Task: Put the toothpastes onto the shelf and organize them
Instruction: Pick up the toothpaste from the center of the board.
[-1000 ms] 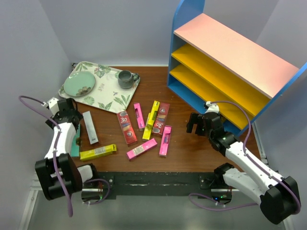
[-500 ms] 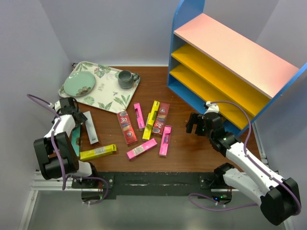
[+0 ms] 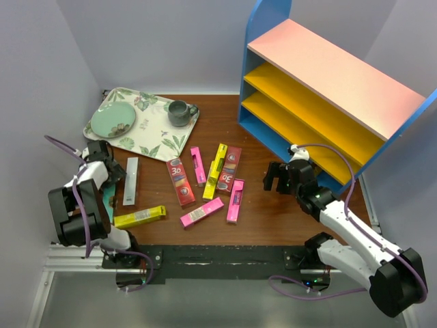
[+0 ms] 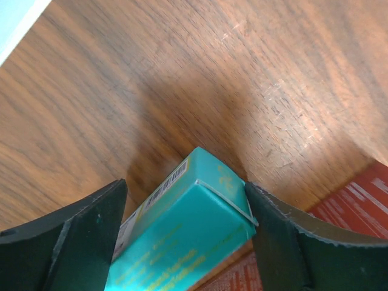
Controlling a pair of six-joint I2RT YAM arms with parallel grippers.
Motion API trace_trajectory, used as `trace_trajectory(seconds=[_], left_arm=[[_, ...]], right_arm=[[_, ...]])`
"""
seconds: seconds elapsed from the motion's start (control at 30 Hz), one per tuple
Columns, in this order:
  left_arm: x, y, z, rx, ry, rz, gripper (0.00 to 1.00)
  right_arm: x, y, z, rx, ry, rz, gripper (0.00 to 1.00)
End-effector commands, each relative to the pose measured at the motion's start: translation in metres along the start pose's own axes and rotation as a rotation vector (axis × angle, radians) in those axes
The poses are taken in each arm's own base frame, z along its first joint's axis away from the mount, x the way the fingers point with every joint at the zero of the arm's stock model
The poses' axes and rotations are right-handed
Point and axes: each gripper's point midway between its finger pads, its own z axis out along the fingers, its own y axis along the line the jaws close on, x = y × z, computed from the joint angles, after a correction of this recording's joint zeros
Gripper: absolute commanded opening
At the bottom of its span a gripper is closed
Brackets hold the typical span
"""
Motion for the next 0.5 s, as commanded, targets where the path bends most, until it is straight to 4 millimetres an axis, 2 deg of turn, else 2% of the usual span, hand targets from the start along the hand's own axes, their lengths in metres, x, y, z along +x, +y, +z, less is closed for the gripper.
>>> trace_trajectory(seconds=[0.0, 0.03, 0.23, 0.47], left_arm=[[-0.002, 0.001, 0.004, -0.019, 0.019, -0.009, 0.79], [-0.001, -0.001, 0.005, -0.014, 0.024, -0.007, 0.72], [-0.008, -0.008, 0.0, 0.021, 0.011, -0.035, 0.48], [-0.018, -0.018, -0.002, 0.05, 0.017, -0.056, 0.3]], right_arm=[[-0.006, 0.006, 0.003, -0.029, -0.023, 0.001, 0.98], [-0.006, 0.007, 0.003, -0.032, -0.025, 0.0, 0.98], [-0.002, 0.006, 0.006, -0.031, -0.019, -0.001, 0.98], [0.0, 0.005, 0.009, -0.03, -0.011, -0.014, 0.98]])
